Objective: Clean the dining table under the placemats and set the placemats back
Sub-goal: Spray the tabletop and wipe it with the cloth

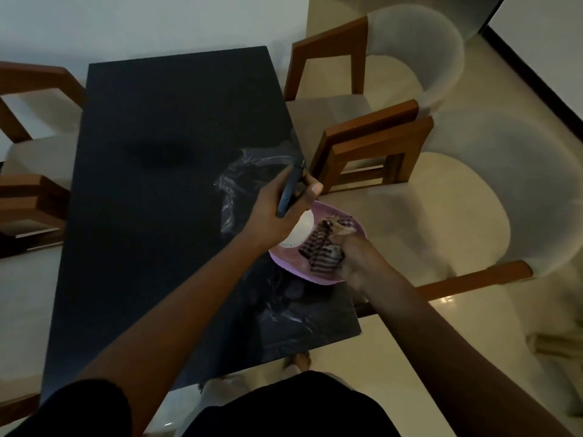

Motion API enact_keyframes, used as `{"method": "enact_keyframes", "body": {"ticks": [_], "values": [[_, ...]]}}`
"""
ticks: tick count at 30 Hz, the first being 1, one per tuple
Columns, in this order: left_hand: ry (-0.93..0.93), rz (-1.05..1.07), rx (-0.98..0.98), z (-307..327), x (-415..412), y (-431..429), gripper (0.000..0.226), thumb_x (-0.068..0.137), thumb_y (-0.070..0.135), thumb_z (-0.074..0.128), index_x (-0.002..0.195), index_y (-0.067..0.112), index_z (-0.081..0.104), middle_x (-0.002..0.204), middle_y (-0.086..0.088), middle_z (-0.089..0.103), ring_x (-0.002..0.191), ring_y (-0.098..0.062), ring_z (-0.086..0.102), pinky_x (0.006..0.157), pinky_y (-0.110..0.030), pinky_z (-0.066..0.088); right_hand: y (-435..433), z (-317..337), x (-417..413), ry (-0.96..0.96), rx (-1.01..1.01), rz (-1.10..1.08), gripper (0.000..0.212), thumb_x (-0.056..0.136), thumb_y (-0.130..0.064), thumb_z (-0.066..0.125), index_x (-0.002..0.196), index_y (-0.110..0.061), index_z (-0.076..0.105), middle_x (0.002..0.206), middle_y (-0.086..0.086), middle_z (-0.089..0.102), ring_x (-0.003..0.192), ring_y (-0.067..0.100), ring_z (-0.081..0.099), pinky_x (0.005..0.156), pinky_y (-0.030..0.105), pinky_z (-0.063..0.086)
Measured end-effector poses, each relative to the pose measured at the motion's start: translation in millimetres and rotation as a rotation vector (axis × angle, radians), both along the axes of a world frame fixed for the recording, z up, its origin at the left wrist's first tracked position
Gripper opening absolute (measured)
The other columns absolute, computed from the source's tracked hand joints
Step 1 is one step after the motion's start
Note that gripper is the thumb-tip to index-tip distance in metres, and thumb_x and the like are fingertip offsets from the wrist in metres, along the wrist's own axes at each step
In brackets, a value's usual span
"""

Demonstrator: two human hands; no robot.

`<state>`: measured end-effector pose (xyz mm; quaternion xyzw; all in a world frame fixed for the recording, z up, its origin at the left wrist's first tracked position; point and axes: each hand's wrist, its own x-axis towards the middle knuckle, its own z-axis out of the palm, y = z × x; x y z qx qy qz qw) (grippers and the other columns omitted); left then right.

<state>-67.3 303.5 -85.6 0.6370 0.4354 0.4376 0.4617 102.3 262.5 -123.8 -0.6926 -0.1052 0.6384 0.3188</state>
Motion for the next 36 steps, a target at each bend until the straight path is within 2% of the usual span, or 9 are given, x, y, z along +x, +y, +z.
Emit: {"method": "enact_keyframes", "body": {"ticks": [3, 8, 12, 16, 19, 23, 27, 30, 36], "values": [[0.053, -0.008, -0.015, -30.2, 7.7, 8.5, 0.021, 0.102, 0.02, 0.069, 0.114, 0.003, 0.065, 0.108, -0.013, 0.072, 0.099, -0.028, 0.072, 0.096, -0.052, 0.058, 15.1, -15.6, -5.2, 0.041, -0.104, -0.005, 0.015, 0.104, -0.014, 0.056, 0.109, -0.009, 0.07, 0.087, 0.015, 0.08, 0.088, 0.033, 0.078, 0.088, 0.055, 0.062], [0.162, -0.002, -0.007, -69.1, 12.9, 16.7, 0.023, 0.1, 0.026, 0.072, 0.115, 0.009, 0.066, 0.11, -0.008, 0.066, 0.103, -0.022, 0.068, 0.095, -0.049, 0.057, 34.6, -86.0, 14.2, 0.028, -0.12, -0.02, 0.029, 0.095, -0.009, 0.056, 0.117, -0.01, 0.074, 0.098, 0.016, 0.08, 0.098, 0.038, 0.076, 0.09, 0.057, 0.061], [0.204, -0.008, -0.068, -87.1, 6.9, 17.0, 0.034, 0.096, 0.036, 0.076, 0.12, 0.015, 0.064, 0.113, -0.007, 0.064, 0.097, -0.02, 0.071, 0.093, -0.05, 0.059, 23.1, -43.3, 4.4, -0.009, -0.093, -0.004, 0.031, 0.09, 0.005, 0.046, 0.105, -0.004, 0.072, 0.106, 0.02, 0.076, 0.101, 0.034, 0.071, 0.096, 0.054, 0.059], [0.299, -0.053, -0.04, -86.0, 0.5, 20.0, 0.047, 0.091, 0.043, 0.08, 0.127, 0.02, 0.061, 0.112, -0.001, 0.065, 0.102, -0.016, 0.068, 0.091, -0.042, 0.06, 10.5, -30.2, 16.9, -0.006, 0.025, 0.065, 0.029, 0.094, -0.002, 0.056, 0.118, -0.009, 0.068, 0.121, 0.021, 0.072, 0.104, 0.026, 0.068, 0.104, 0.048, 0.055], [0.459, -0.14, -0.024, -79.7, -11.8, 25.5, 0.064, 0.083, 0.04, 0.088, 0.135, 0.022, 0.056, 0.126, 0.001, 0.059, 0.114, -0.011, 0.06, 0.098, -0.028, 0.051, -5.2, -21.5, 34.4, -0.198, 0.205, 0.177, 0.025, 0.094, -0.004, 0.064, 0.116, -0.015, 0.069, 0.118, 0.005, 0.072, 0.11, 0.02, 0.068, 0.094, 0.039, 0.06], [0.785, -0.162, 0.067, -80.3, -36.8, 31.2, 0.093, 0.072, 0.036, 0.09, 0.151, 0.02, 0.044, 0.144, -0.001, 0.044, 0.132, -0.024, 0.041, 0.11, -0.038, 0.038, -15.3, -30.0, 56.0, -0.625, 0.338, 0.176, 0.036, 0.094, -0.015, 0.071, 0.128, -0.019, 0.062, 0.122, -0.004, 0.064, 0.109, 0.012, 0.061, 0.081, 0.024, 0.049], [0.753, -0.031, -0.105, -75.5, -54.1, 29.2, 0.085, 0.077, 0.02, 0.083, 0.153, 0.023, 0.045, 0.145, 0.0, 0.042, 0.133, -0.019, 0.043, 0.109, -0.035, 0.041, -17.8, -54.1, 64.8, -0.58, 0.222, 0.143, 0.04, 0.092, -0.025, 0.075, 0.129, -0.016, 0.063, 0.117, 0.0, 0.066, 0.103, 0.015, 0.063, 0.086, 0.034, 0.054], [0.68, 0.102, -0.242, -74.2, -55.5, 26.2, 0.047, 0.09, 0.009, 0.074, 0.136, 0.015, 0.065, 0.125, -0.001, 0.062, 0.108, -0.015, 0.064, 0.099, -0.035, 0.056, -20.4, -66.5, 64.4, -0.505, 0.184, 0.142, 0.024, 0.093, -0.023, 0.074, 0.116, -0.02, 0.069, 0.108, -0.001, 0.071, 0.099, 0.017, 0.071, 0.092, 0.049, 0.061], [0.561, 0.2, -0.39, -82.0, -56.4, 23.5, 0.015, 0.097, 0.017, 0.071, 0.108, 0.022, 0.08, 0.1, 0.006, 0.077, 0.092, -0.009, 0.073, 0.089, -0.039, 0.063, -17.7, -56.2, 51.4, -0.486, 0.226, 0.049, 0.01, 0.096, -0.008, 0.067, 0.102, -0.015, 0.073, 0.097, 0.003, 0.075, 0.089, 0.018, 0.076, 0.08, 0.04, 0.065]]}}
